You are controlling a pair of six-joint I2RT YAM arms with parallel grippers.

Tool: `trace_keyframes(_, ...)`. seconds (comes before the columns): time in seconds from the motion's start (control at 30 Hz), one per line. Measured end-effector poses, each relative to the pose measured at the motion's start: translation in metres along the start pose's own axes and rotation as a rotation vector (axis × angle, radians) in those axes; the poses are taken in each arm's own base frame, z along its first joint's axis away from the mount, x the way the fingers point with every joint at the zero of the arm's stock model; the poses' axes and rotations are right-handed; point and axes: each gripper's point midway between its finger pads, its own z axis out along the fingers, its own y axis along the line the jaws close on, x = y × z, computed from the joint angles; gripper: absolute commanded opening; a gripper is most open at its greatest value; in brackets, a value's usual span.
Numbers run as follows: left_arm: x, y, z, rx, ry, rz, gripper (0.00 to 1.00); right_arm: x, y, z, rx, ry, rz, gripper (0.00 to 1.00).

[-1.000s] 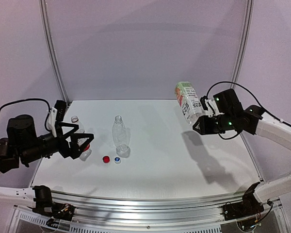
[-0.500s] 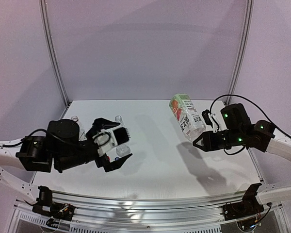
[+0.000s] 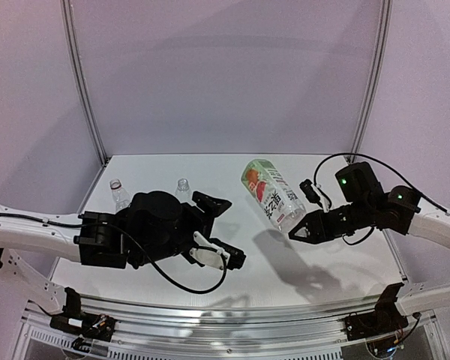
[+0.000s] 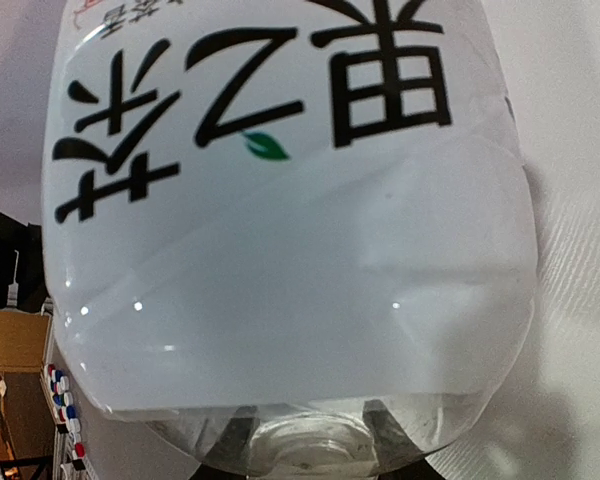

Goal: Unscrew the bottle caps

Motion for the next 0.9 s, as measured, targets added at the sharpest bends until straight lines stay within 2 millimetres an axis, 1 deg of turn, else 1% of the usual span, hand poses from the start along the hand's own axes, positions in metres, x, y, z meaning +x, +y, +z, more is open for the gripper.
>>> trace_keyframes(0.1, -0.007, 0.011, 0.010, -0.025, -0.003, 0.089, 0.99, 0.008, 0.006, 0.006, -0.023, 0.042, -0.013, 0.00)
trace_keyframes(0.2, -0.014, 0.016, 0.024, -0.032, 0.001, 0.169, 0.99, 0.017, 0.011, 0.012, -0.040, 0.082, -0.031, 0.00)
trace_keyframes(0.33, -0.015, 0.021, 0.047, -0.024, 0.023, 0.241, 0.99, 0.027, 0.015, 0.019, -0.049, 0.126, -0.051, 0.00)
trace_keyframes(0.47, -0.012, 0.026, 0.062, -0.017, 0.041, 0.269, 0.99, 0.031, 0.020, 0.020, -0.062, 0.139, -0.074, 0.00)
trace_keyframes(0.63, -0.008, 0.024, 0.077, 0.021, 0.063, 0.298, 0.99, 0.032, 0.025, 0.019, -0.075, 0.143, -0.090, 0.00)
trace_keyframes(0.77, -0.005, 0.018, 0.086, 0.068, 0.070, 0.308, 0.99, 0.035, 0.027, 0.018, -0.076, 0.151, -0.098, 0.00)
trace_keyframes(0.9, -0.004, 0.018, 0.093, 0.090, 0.076, 0.307, 0.99, 0.038, 0.028, 0.019, -0.069, 0.158, -0.109, 0.00)
